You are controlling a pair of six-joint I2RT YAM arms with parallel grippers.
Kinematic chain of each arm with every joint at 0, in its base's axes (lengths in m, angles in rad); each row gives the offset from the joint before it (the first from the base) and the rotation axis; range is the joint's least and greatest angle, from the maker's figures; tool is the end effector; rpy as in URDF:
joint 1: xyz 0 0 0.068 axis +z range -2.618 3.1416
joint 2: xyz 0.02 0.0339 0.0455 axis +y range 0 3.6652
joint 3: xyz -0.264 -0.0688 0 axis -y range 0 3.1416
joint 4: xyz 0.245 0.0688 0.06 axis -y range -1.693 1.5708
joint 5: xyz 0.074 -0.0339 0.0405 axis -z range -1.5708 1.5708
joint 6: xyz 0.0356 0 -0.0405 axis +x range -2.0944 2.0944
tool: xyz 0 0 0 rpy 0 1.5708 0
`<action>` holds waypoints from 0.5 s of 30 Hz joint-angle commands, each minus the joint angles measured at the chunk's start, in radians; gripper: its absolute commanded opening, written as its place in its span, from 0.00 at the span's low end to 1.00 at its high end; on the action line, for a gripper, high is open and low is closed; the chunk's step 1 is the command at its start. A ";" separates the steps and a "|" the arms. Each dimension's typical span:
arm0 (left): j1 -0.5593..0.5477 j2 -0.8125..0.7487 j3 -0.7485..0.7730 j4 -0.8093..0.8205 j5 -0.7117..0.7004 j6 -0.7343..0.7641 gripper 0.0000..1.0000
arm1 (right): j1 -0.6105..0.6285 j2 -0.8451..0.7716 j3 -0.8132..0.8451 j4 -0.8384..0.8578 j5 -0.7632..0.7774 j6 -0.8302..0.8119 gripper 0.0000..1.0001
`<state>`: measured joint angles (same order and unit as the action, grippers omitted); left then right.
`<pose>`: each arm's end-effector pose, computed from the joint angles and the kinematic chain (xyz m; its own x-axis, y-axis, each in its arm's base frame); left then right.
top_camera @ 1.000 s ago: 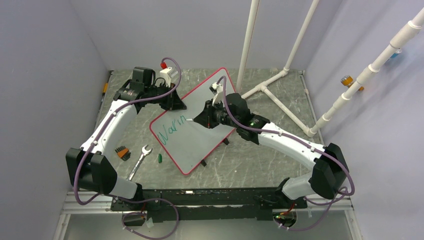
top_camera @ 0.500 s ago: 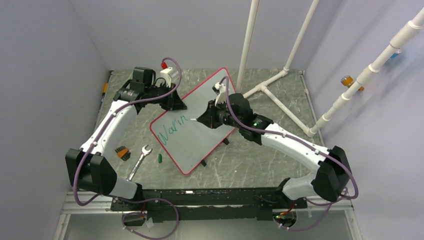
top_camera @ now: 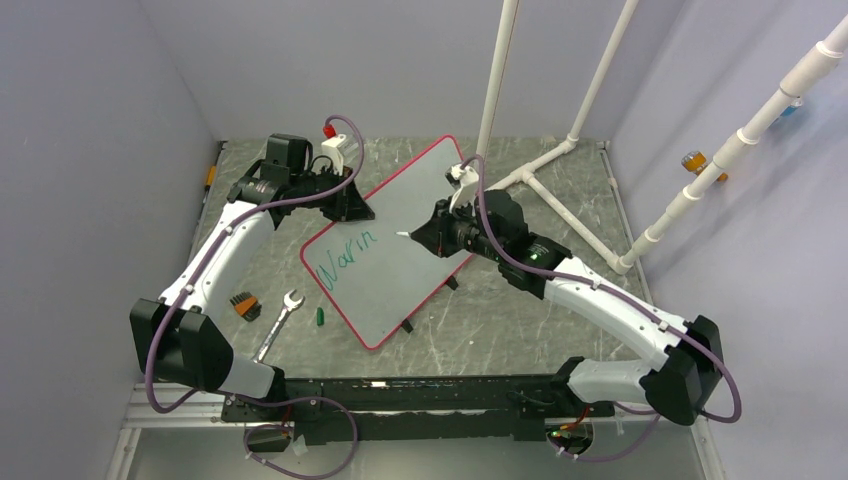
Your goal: Write a sentence on the whiteboard
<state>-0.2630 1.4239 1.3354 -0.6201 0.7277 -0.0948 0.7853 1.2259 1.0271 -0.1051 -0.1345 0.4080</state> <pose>0.2904 -0.1027 0.3473 -0.6901 0.1126 -0.7149 0.6193 0.6031 -0.5028 0.1996 0.2063 0.3397 -0.5082 0.0479 -0.8599 -0.6422 0.6442 0.4154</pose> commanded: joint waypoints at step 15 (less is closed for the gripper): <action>-0.049 0.007 -0.024 0.011 -0.094 0.117 0.00 | -0.029 -0.111 -0.070 0.056 -0.031 -0.019 0.00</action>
<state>-0.2718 1.4220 1.3357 -0.6170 0.7166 -0.0948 0.7586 1.1400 0.9764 -0.1352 -0.1368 0.4103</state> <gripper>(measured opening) 0.066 0.123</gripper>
